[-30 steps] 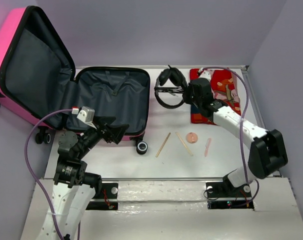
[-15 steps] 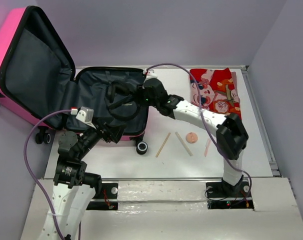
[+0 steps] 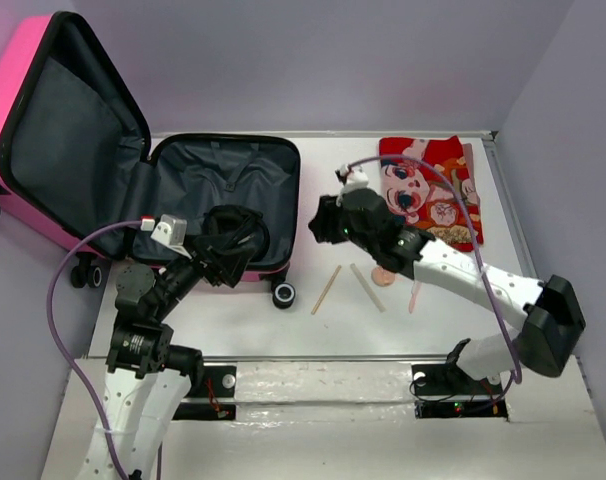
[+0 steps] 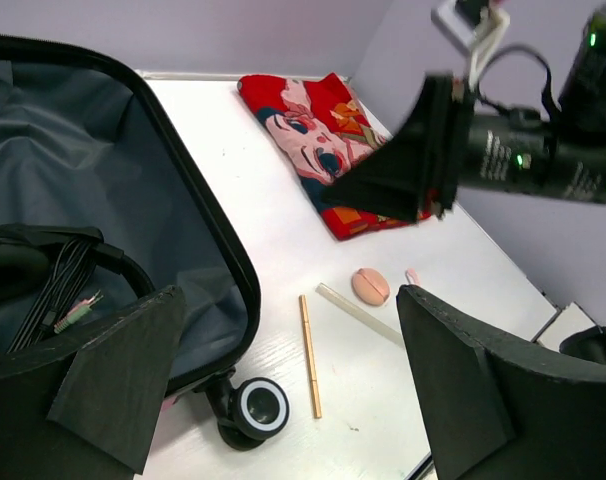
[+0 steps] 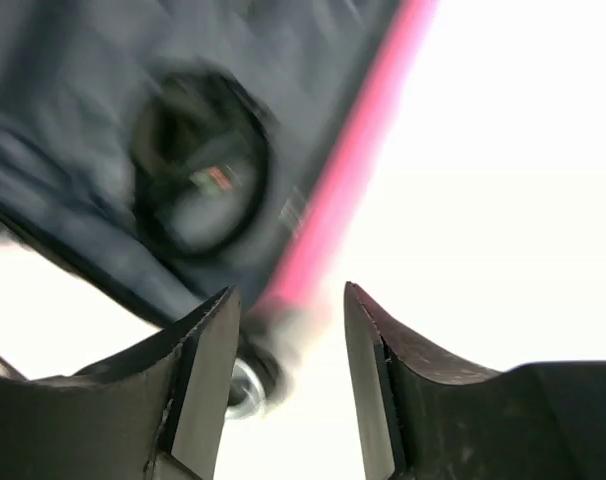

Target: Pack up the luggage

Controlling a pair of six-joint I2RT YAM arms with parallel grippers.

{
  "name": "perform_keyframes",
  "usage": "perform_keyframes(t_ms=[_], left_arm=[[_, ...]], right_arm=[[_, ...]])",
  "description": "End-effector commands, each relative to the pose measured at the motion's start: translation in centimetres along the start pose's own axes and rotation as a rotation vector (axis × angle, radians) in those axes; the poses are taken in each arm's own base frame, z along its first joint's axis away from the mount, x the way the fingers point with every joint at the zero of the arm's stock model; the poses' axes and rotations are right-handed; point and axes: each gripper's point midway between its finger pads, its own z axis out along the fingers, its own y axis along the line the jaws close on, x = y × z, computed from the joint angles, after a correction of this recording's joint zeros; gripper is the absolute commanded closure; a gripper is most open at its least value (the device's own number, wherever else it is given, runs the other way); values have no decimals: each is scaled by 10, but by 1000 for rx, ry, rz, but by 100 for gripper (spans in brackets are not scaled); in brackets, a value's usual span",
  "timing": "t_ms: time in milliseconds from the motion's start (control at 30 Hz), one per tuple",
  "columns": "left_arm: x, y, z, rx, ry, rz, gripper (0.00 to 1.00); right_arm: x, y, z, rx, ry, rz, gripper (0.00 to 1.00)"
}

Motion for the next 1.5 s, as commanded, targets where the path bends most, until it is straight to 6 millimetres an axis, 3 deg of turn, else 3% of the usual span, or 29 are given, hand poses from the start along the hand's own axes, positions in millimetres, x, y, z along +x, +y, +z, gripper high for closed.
perform_keyframes(t_ms=[0, 67, 100, 233, 400, 533, 733, 800, 867, 933, 1133, 1233, 1333, 1467], left_arm=[[-15, -10, -2, 40, -50, 36, 1], [-15, -10, -2, 39, -47, 34, 1], [-14, -9, -2, 38, -46, 32, 1], [-13, -9, 0, 42, -39, 31, 1], [-11, -10, 1, 53, -31, 26, 1], [-9, -10, 2, 56, -25, 23, 1], [-9, -11, 2, 62, -25, 23, 1], [-9, -11, 2, 64, -26, 22, 1], [-9, -11, 1, 64, -27, 23, 1], [-9, -11, 1, 63, -26, 22, 1], [-9, -10, 1, 58, -27, 20, 1], [-9, -10, 1, 57, -29, 20, 1], [-9, -10, 1, 57, -29, 19, 1], [-10, -11, 1, 59, -33, 21, 1]], right_arm=[[91, -54, -21, 142, 138, 74, 49], [115, -58, -31, 156, 178, 93, 48], [133, -70, -35, 190, 217, 92, 48], [168, -69, -38, 195, 296, 98, 33], [190, -56, -24, 191, 358, 55, 32], [187, -55, -12, 211, 353, 38, 33], [200, -69, 0, 300, 394, -15, 45], [205, -76, 2, 331, 404, -29, 59], [208, -81, 2, 356, 409, -42, 66], [207, -83, 2, 366, 411, -53, 74], [211, -85, 8, 386, 434, -84, 73], [205, -82, 13, 389, 414, -72, 93], [184, -77, 15, 394, 352, -73, 93], [123, -63, 6, 368, 208, -92, 93]])
